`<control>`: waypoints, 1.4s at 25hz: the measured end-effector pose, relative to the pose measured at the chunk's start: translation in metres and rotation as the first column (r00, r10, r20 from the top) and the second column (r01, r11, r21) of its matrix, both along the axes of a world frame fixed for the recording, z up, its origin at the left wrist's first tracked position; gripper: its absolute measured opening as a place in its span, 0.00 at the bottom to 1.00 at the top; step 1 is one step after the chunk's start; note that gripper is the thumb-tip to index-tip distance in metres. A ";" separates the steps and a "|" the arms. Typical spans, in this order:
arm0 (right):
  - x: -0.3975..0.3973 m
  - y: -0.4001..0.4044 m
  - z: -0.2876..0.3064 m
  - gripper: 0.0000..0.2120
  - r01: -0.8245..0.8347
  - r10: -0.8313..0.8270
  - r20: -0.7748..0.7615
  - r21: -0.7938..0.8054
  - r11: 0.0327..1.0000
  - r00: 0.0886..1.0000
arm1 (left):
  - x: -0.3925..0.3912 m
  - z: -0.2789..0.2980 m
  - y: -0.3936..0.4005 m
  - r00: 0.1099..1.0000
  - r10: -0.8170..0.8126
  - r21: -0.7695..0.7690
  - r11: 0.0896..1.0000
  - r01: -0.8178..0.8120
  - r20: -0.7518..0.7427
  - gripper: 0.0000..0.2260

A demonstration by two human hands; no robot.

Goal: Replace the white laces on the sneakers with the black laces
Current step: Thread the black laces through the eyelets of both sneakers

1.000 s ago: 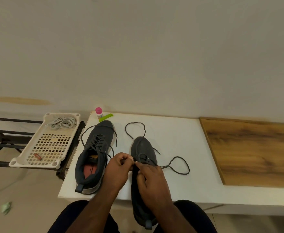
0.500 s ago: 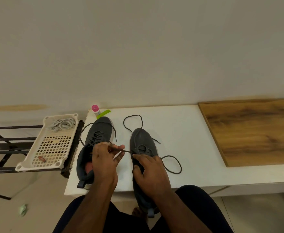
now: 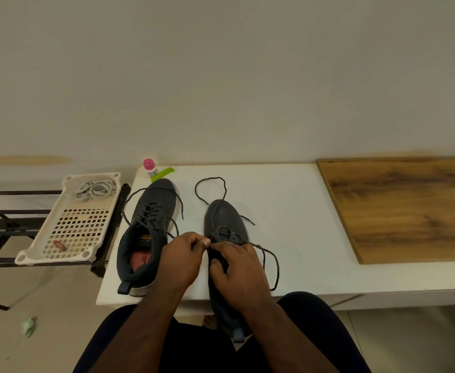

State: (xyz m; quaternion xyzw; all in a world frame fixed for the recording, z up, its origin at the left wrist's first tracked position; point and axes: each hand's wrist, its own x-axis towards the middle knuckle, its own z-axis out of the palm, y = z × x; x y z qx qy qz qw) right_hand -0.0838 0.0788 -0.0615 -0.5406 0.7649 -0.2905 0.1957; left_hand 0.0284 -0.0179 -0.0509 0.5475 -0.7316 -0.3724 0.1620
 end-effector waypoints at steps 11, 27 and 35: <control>0.003 0.005 0.002 0.15 0.017 -0.018 -0.013 -0.030 0.999 1.000 | 0.001 -0.001 0.006 0.972 0.106 0.195 0.979 -0.064 -0.212 0.05; 0.001 0.002 0.000 0.17 0.024 -0.024 -0.019 -0.008 1.000 1.000 | 0.002 0.017 0.006 0.980 0.074 -0.002 0.997 -0.076 -0.182 0.05; -0.002 0.001 0.001 0.16 0.023 -0.024 0.008 0.021 0.999 1.000 | -0.002 0.027 0.010 0.922 0.138 0.047 0.990 -0.130 -0.362 0.11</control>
